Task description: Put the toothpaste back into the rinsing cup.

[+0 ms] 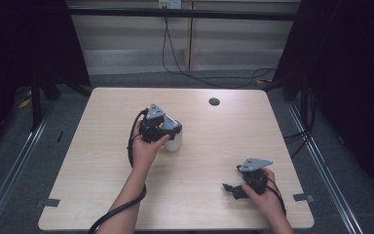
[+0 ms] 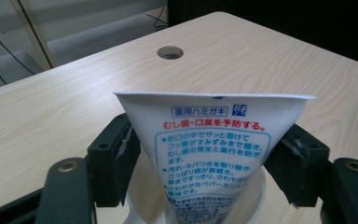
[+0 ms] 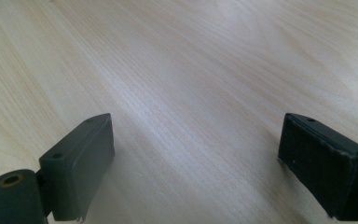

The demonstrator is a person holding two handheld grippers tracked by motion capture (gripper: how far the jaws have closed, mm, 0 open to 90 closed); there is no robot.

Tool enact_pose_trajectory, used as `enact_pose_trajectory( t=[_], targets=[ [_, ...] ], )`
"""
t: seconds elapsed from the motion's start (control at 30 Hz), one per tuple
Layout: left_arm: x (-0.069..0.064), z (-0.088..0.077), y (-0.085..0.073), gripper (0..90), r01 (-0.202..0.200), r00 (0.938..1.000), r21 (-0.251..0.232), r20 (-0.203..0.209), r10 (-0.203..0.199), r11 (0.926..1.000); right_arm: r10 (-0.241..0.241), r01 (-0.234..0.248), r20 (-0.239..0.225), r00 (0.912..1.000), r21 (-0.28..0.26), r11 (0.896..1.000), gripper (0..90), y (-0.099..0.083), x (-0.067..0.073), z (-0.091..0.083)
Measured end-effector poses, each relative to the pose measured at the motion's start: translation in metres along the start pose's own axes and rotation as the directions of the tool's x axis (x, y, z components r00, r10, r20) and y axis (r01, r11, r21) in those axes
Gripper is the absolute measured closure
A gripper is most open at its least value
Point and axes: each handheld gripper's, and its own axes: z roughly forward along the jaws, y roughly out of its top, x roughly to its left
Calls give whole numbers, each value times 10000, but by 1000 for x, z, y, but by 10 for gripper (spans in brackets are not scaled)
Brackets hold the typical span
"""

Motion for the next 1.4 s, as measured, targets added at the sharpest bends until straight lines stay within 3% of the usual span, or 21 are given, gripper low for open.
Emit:
enact_pose_trajectory(
  t=[0.33,0.83,1.03,1.4],
  targets=[
    [3,-2,0,216,154,9999,22,16,-154,9999,0,0,1,10000,0,10000,99,0,0,0],
    [3,-5,1,158,150,9998,-10,111,-150,9999,-1,1,0,10000,-1,10000,99,0,0,0],
    [3,-7,-1,154,12,10000,9,87,-12,10000,1,-1,1,10000,1,10000,99,0,0,0],
    [4,-15,-1,145,142,9994,-93,315,-139,9999,-3,3,2,10000,1,10000,99,0,0,0]
  ],
)
